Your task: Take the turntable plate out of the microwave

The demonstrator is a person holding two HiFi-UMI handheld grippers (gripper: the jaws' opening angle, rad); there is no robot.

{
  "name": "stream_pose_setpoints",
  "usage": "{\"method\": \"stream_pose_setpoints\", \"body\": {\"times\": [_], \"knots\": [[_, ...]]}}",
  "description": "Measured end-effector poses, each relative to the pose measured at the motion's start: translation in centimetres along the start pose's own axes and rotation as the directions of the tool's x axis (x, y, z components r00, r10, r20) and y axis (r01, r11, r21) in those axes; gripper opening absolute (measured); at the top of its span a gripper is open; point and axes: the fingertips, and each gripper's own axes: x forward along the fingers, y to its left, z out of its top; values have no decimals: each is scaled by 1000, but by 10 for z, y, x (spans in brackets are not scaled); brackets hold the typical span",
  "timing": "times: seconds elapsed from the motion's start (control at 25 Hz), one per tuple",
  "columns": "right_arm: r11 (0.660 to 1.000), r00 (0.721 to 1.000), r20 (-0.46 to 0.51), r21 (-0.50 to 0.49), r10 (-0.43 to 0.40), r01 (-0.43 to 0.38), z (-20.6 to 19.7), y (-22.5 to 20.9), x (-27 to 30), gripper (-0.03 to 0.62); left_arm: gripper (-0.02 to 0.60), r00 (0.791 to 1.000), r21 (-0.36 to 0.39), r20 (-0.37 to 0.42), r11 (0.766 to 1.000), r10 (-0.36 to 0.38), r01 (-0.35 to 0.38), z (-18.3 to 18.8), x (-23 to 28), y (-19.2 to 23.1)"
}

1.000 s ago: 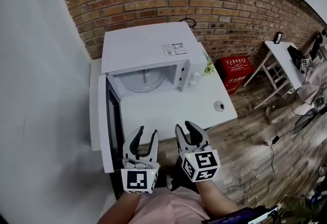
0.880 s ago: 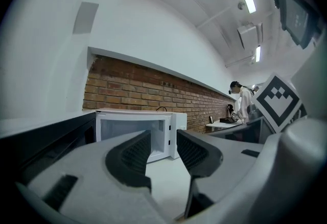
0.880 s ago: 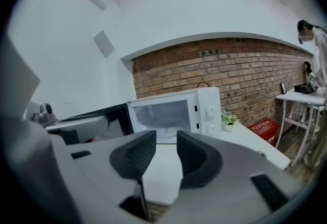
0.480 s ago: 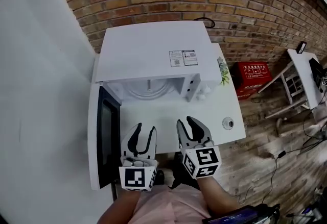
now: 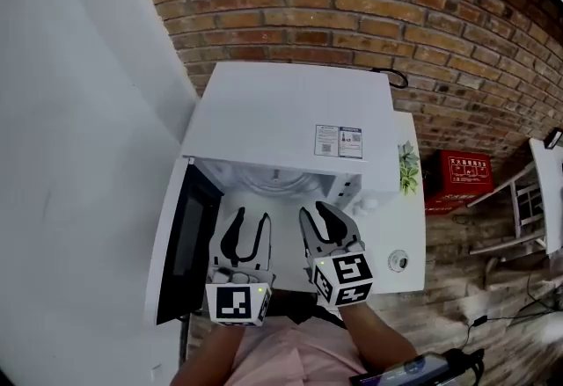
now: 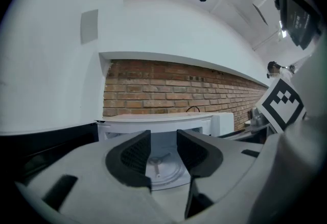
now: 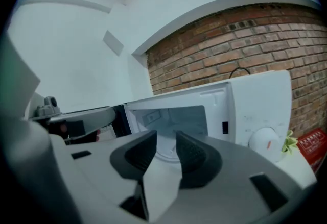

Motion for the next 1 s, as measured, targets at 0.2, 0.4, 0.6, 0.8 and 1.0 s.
{"method": "stream_pose_setpoints", "body": {"times": [0.2,0.4,0.6,0.8,1.0], "knots": [[999,998,-28,-15,47,-48,3,8,24,123,161,999,-43,-31,998,35,-36,0,9,12],[999,996,-80,-1,47,-47,-11,7,55,123,162,998,-35,-50,999,37,-39,-25,24,38],[1000,988,-150,12,24,-23,-37,2,90,121,163,990,-109,-137,993,22,-37,-55,40,49],[1000,980,-197,-10,-13,11,-67,-4,122,121,163,984,-122,-177,992,11,-33,-87,56,66],[996,971,-229,-82,-64,47,-88,-11,142,123,163,979,-127,-204,991,13,-39,-109,56,75]]}}
